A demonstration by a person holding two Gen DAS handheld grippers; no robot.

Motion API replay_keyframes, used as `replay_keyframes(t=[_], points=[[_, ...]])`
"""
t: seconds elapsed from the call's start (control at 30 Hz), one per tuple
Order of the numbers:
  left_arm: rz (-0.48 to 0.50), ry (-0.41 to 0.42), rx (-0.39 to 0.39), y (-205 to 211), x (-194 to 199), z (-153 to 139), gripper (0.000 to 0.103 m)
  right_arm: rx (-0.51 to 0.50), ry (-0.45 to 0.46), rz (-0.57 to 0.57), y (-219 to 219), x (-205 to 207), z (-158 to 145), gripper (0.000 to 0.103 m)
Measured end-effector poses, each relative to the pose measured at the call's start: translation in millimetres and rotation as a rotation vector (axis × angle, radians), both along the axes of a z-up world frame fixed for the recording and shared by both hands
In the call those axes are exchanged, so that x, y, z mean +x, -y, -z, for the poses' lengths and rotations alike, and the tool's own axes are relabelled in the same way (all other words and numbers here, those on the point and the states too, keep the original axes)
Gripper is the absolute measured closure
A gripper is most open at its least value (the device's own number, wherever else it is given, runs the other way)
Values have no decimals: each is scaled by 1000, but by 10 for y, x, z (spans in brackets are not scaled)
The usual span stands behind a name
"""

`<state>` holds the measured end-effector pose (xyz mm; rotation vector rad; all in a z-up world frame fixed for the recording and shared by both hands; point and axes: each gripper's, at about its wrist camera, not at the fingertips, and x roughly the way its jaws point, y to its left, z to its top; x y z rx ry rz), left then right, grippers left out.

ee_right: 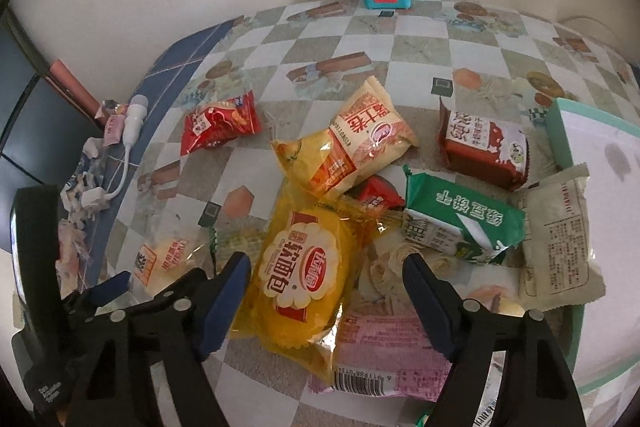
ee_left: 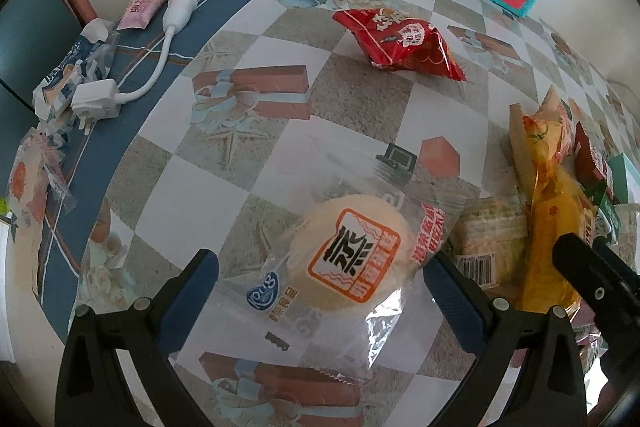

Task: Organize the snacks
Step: 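Move right gripper to the yellow bread bag while left gripper moves to the clear-wrapped round bun, then close right gripper on the yellow bread bag while left gripper closes on the round bun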

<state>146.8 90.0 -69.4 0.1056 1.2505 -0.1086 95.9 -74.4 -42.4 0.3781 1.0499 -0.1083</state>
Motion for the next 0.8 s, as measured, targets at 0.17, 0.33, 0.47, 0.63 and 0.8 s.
replay_keyframes(t=[0.17, 0.33, 0.47, 0.63, 0.8], points=[[3, -2, 11, -20, 16, 15, 1, 7, -9, -5, -16, 15, 34, 22], [6, 2, 15, 3, 34, 19, 1, 25, -10, -14, -29, 18, 49, 31], [9, 8, 20, 37, 20, 22, 7, 30, -6, -24, -52, 17, 42, 37], [6, 10, 17, 60, 10, 8, 8, 41, -8, -31, -69, 22, 64, 44], [2, 5, 12, 54, 13, -2, 8, 46, -16, -32, -66, 23, 113, 44]])
